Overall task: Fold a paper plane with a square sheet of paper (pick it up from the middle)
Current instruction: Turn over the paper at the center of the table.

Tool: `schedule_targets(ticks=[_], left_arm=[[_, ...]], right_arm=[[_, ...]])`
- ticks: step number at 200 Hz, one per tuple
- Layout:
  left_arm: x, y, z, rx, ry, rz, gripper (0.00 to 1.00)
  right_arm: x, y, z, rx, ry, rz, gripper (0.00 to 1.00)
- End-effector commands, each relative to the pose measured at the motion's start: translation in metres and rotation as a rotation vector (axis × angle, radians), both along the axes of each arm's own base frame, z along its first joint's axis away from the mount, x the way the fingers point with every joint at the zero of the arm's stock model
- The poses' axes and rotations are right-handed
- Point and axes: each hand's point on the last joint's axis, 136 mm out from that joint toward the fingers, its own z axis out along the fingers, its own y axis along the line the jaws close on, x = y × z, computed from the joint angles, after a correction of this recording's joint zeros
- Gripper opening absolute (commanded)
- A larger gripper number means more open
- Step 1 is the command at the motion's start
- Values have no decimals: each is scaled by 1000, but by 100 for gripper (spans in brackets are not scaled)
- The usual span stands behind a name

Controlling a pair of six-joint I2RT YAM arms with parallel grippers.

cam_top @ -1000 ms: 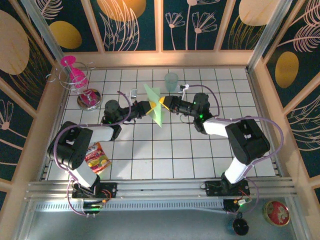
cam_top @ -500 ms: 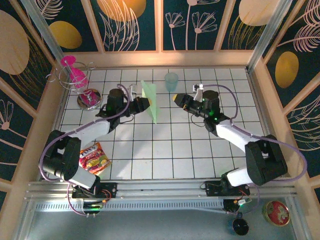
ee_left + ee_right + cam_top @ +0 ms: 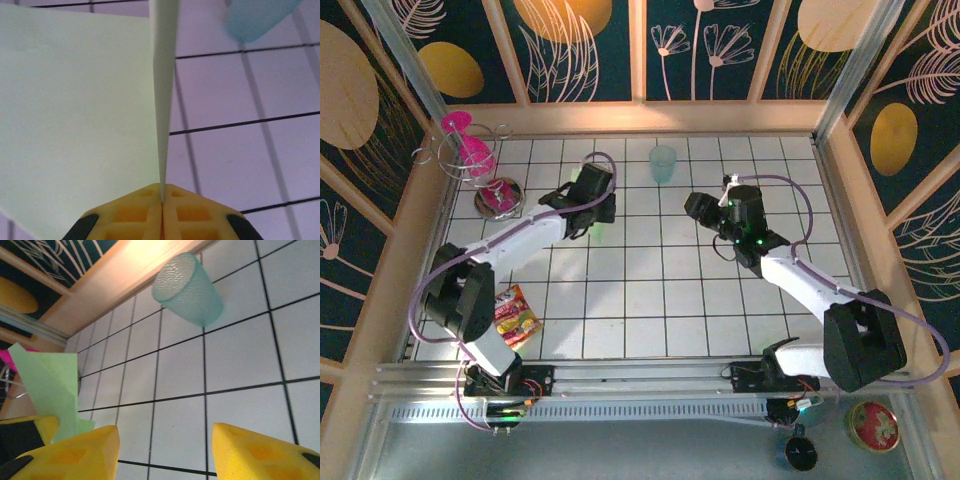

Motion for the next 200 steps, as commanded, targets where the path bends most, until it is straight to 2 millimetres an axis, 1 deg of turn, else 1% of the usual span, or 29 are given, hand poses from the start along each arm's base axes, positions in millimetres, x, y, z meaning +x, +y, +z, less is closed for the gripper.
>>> schedule_targets(ticks=[1,35,66,75,93,115,138,169,180,200], left_arm=[[-3,32,-12,320,4,62,7],[-5,30,-37,501,13,66,6],[-8,20,-66,622,29,39,4],[-9,16,-70,649,25,31,4],[-11,8,-81,697,17,16,6],[-14,-1,-94,735,12,3,10],[-18,-11,-108,738,23,1,11],[-23,-25,-122,666,56,-9,15],[-26,-31,-125,624,75,-19,20],[-27,-43,-120,535,87,-29,26]], right_arm=[[-5,-20,-17,-86,39,-64,52],[-11,-37,-28,-136,76,-102,52],[-17,-51,-34,-136,99,-146,52],[-18,-57,-35,-132,105,-165,52],[-19,-64,-38,-119,115,-190,53],[-20,-68,-40,-105,124,-195,53],[-20,-69,-41,-101,131,-193,53],[-19,-72,-44,-101,147,-206,52],[-19,-73,-46,-101,153,-210,53],[-18,-74,-46,-100,156,-217,52]])
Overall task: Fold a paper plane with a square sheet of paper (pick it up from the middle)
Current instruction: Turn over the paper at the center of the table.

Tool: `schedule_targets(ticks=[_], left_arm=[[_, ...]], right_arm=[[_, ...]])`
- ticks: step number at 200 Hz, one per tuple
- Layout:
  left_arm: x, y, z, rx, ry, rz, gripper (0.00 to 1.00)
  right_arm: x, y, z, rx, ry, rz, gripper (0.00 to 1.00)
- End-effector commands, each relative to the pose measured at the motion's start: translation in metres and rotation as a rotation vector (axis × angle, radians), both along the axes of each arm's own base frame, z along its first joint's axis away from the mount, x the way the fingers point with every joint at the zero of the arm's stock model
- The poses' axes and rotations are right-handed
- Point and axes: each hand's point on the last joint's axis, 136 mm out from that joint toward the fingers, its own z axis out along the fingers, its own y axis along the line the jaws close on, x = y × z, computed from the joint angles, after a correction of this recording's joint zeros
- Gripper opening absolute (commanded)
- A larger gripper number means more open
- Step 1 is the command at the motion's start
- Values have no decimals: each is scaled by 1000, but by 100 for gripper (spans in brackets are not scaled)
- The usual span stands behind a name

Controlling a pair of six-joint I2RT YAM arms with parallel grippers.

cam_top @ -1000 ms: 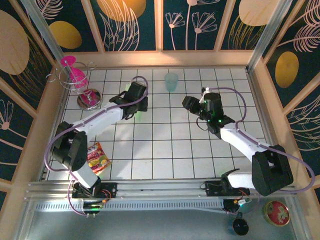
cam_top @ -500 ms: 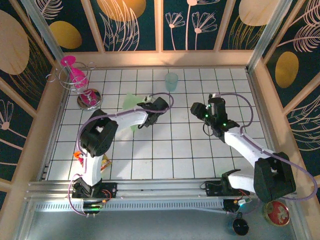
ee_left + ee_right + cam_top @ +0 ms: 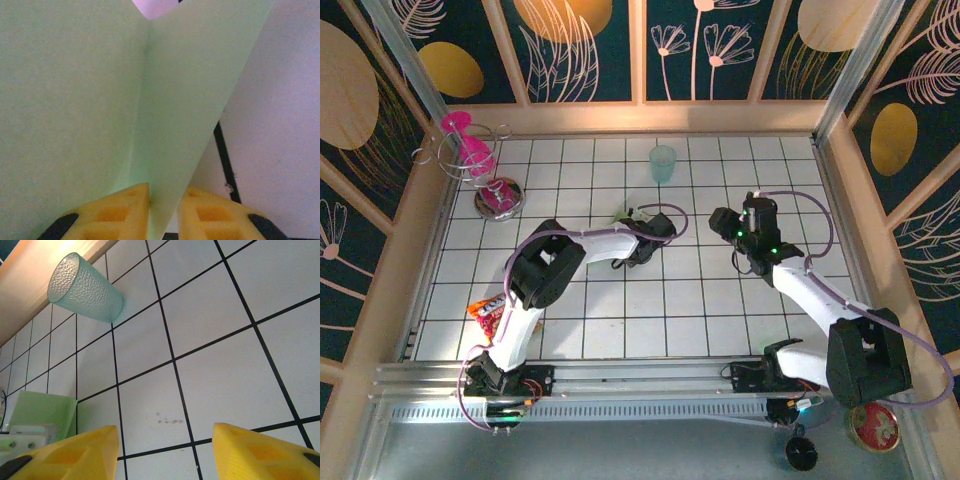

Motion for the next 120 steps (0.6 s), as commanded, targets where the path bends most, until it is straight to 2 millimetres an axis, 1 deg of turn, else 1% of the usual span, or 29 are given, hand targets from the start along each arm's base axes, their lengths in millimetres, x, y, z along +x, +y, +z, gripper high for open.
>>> schedule_targets(ticks=[1,34,60,71,87,95,111,120], left_arm=[[-3,-18,4,-119,28,9,26],[-8,-47,19,-330,68,-11,35],[-21,-73,33,-532,121,-40,39],[-29,-87,46,-644,142,-65,41],[-40,-109,70,-820,172,-125,47],[-47,-118,82,-894,183,-154,48],[-53,-124,102,-986,178,-186,51],[-55,-124,109,-1015,172,-196,52]], right_arm=[[0,-5,-1,9,13,-28,53],[3,-6,1,16,6,-41,54],[6,-3,4,22,-4,-33,58],[7,-2,5,25,-7,-28,59],[9,4,7,38,-17,-3,59],[11,8,9,48,-23,16,59],[13,14,7,63,-8,38,59],[14,18,4,69,15,50,59]])
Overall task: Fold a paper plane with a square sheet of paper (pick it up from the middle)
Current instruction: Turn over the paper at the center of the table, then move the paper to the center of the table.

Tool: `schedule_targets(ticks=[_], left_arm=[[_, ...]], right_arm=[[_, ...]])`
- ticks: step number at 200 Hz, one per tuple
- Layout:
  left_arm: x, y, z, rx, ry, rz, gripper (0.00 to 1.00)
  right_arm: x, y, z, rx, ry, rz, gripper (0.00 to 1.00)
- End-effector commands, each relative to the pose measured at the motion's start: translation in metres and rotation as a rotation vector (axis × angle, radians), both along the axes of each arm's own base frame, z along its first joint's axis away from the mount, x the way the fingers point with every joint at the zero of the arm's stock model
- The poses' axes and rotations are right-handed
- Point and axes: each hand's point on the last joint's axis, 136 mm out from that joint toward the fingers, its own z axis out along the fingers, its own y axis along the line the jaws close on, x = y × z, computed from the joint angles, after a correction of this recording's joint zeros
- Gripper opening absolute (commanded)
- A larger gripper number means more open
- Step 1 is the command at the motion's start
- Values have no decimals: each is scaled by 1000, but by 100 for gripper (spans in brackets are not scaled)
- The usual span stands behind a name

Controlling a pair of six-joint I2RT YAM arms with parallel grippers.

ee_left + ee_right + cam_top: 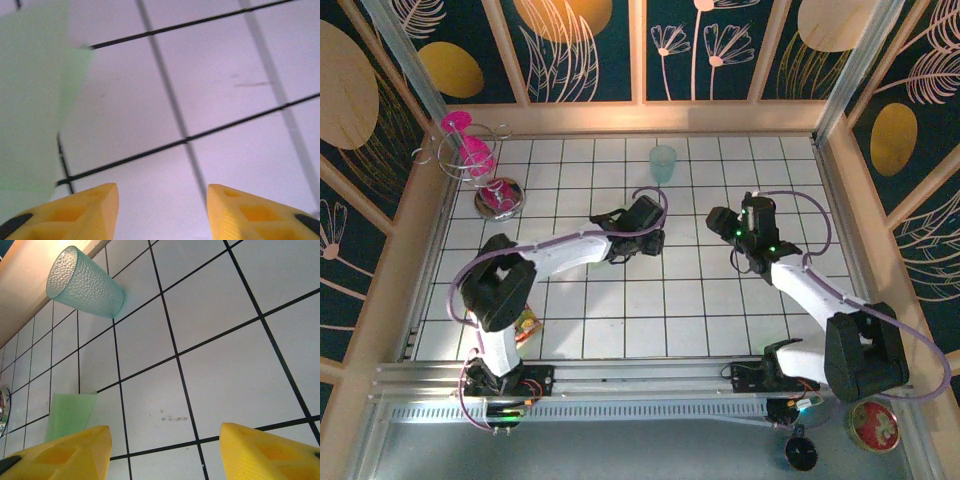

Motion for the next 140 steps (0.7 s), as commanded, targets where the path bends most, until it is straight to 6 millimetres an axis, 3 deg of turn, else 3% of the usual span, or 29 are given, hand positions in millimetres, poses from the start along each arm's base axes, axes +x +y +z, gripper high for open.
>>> schedule_targets(ticks=[1,30,77,83,120,129,132,140], left_arm=[[-14,-29,35,-228,15,-67,52],[-10,-7,38,-277,16,-15,54],[7,41,8,-360,107,125,55],[4,50,-4,-345,129,144,55],[23,76,-27,-287,117,251,56],[28,78,-26,-290,102,267,55],[28,79,-36,-277,116,273,55],[31,80,-40,-274,111,283,55]], right_arm=[[12,11,10,40,-10,34,59],[14,31,4,75,14,94,60],[12,62,-5,99,52,163,60],[12,65,-7,105,60,170,60],[9,90,-7,85,26,212,66],[10,95,-7,74,24,216,66],[10,97,-7,73,26,219,67],[10,101,-8,76,32,226,67]])
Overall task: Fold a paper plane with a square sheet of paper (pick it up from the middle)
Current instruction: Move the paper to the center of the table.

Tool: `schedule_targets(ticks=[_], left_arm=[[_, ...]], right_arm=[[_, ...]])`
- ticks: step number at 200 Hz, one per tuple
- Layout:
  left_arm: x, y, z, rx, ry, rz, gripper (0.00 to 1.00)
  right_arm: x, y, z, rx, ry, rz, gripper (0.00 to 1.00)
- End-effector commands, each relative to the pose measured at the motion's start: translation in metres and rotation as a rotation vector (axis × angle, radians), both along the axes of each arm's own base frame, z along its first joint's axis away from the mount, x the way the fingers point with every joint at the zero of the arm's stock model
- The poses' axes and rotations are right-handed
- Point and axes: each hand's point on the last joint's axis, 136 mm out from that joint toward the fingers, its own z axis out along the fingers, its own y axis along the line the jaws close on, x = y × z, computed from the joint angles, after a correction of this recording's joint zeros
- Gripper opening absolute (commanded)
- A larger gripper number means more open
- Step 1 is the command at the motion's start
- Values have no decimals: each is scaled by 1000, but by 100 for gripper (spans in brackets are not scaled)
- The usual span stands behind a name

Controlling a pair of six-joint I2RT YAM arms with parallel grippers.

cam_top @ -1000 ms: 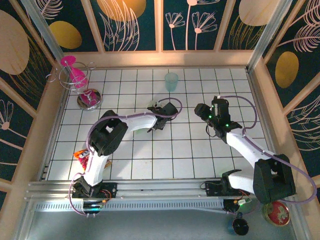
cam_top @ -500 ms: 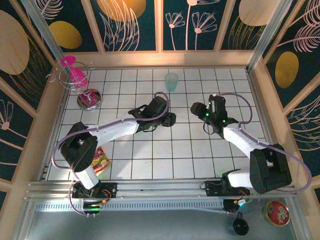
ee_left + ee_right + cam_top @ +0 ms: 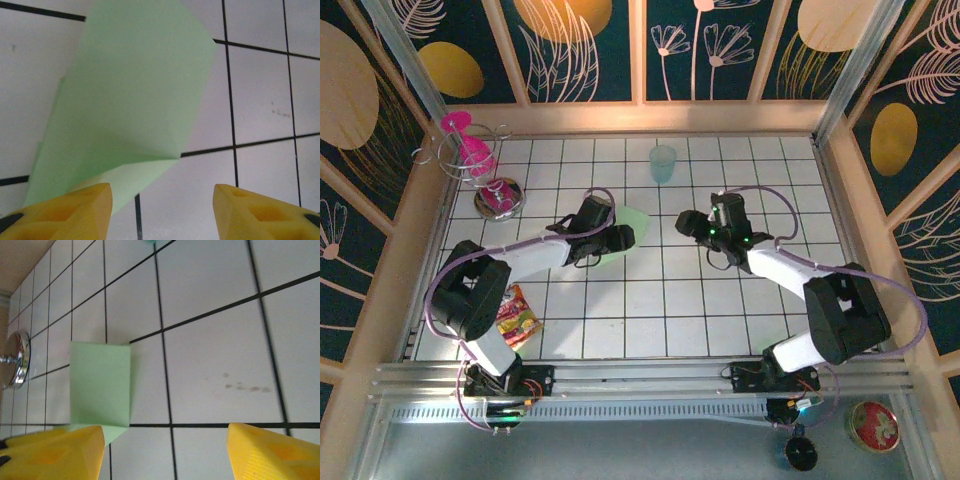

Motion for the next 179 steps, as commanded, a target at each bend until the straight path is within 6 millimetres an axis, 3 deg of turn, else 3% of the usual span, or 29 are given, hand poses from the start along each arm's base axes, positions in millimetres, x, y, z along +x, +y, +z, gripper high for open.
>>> schedule_targets(ticks=[1,51,112,142,160,179], left_arm=[[15,3,-11,-2,-19,59,55],[29,9,-27,18,-26,107,54],[7,8,-45,-34,69,89,51],[-17,-12,-47,-196,167,45,45],[-26,-29,-37,-327,196,-4,41],[-28,-34,-27,-371,189,-28,38]], right_arm=[[13,18,19,16,-62,8,67],[7,44,2,52,-1,52,66],[-4,63,-16,143,112,37,63],[-9,66,-18,180,154,9,61],[-12,62,-21,170,174,-21,61],[-14,58,-24,159,179,-35,61]])
